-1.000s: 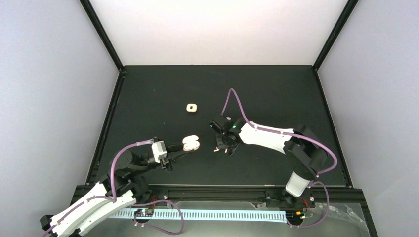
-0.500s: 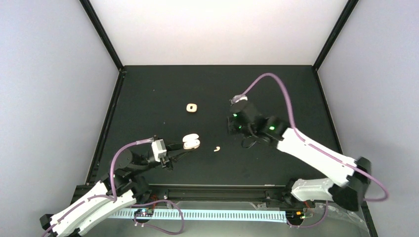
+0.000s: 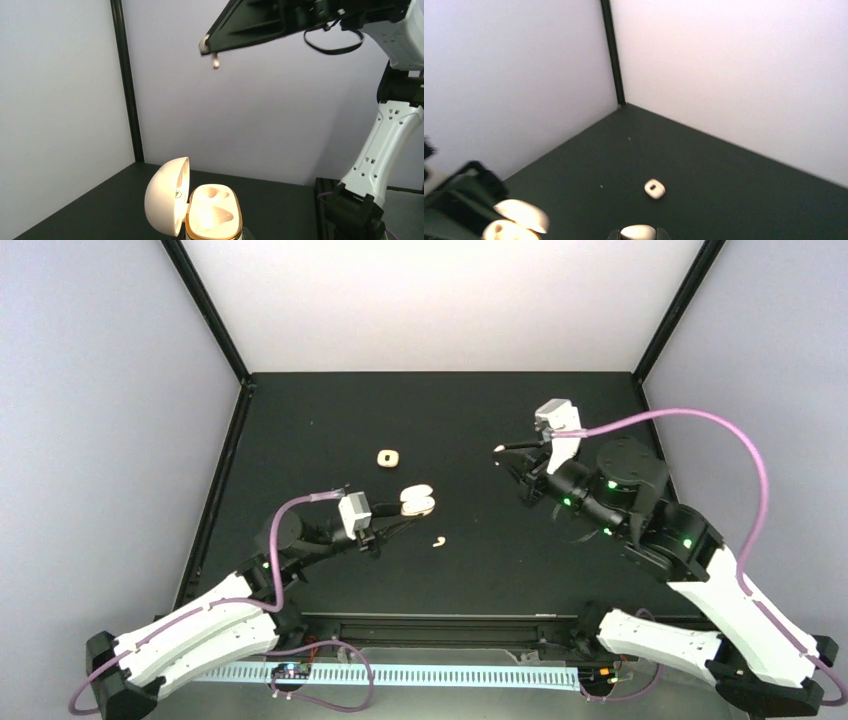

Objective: Insert the wireless bluetooth earbuds into the charging case
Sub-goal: Place the earbud in the charging case.

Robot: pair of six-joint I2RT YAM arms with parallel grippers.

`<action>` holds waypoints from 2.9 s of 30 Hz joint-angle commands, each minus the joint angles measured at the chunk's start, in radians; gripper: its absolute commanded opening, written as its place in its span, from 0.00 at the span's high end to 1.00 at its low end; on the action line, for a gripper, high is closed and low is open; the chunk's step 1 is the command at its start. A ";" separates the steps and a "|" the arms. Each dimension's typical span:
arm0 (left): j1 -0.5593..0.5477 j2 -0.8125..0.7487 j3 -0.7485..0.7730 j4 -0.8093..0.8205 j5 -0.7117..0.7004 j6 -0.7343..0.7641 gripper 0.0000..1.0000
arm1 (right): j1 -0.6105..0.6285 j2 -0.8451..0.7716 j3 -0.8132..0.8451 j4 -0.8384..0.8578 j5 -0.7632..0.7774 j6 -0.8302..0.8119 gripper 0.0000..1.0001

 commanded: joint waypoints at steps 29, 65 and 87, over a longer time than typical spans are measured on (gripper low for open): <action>-0.005 0.247 0.088 0.386 0.205 0.019 0.98 | 0.488 0.154 0.172 0.051 0.212 -0.357 0.99; -0.007 0.203 0.100 0.300 0.177 -0.063 0.98 | 0.539 0.214 0.060 0.163 0.323 -0.352 0.99; -0.008 0.203 0.101 0.307 0.163 -0.108 0.98 | 0.539 0.205 0.023 0.166 0.356 -0.349 0.99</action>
